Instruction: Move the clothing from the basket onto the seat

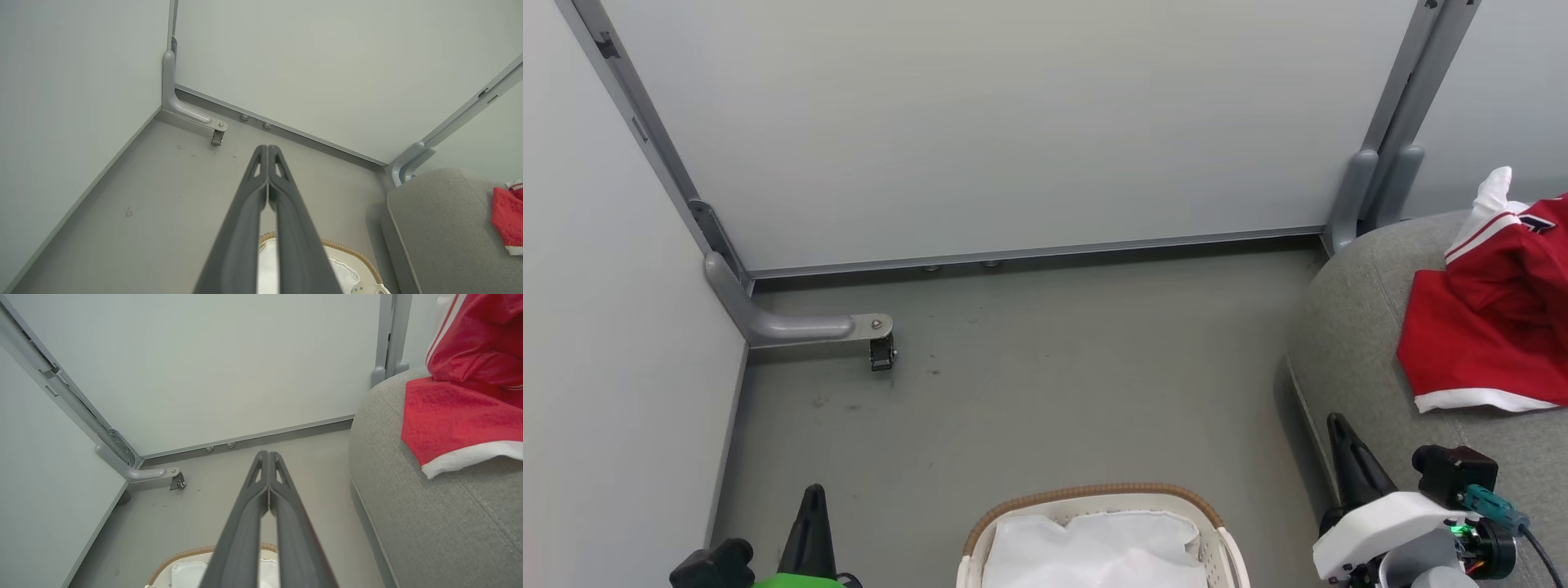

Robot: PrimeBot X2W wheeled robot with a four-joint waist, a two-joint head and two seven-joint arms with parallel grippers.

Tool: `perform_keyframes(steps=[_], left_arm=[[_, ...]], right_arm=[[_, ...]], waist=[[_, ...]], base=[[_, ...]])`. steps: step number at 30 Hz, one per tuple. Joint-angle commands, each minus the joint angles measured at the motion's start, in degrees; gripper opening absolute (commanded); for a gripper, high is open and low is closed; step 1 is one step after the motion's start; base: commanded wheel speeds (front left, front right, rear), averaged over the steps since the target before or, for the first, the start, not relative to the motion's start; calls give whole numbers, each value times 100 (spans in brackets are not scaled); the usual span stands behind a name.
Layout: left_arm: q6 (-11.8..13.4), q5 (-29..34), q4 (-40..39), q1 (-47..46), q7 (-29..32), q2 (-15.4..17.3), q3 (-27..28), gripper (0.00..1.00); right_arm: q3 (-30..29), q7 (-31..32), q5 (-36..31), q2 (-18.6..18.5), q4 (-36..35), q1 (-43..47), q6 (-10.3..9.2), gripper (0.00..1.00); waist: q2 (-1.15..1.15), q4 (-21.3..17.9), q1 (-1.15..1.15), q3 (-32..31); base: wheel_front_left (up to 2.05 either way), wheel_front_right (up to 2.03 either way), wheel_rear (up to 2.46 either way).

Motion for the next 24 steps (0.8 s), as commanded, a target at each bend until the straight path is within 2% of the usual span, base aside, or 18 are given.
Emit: perform_keyframes(steps=[1, 24], left_arm=[[-50, -238, -105, -163, 48, 6, 57, 0], [-167, -2018, -234, -432, 593, 9, 411, 0]], right_arm=[[-38, 62, 273, -26, -134, -117, -1, 0], [-203, 582, 2403, -44, -346, -146, -2, 0]], waist=[[0, -5, 0, 3], [0, -81, 0, 45]], base=[[0, 0, 0], [0, 0, 0]])
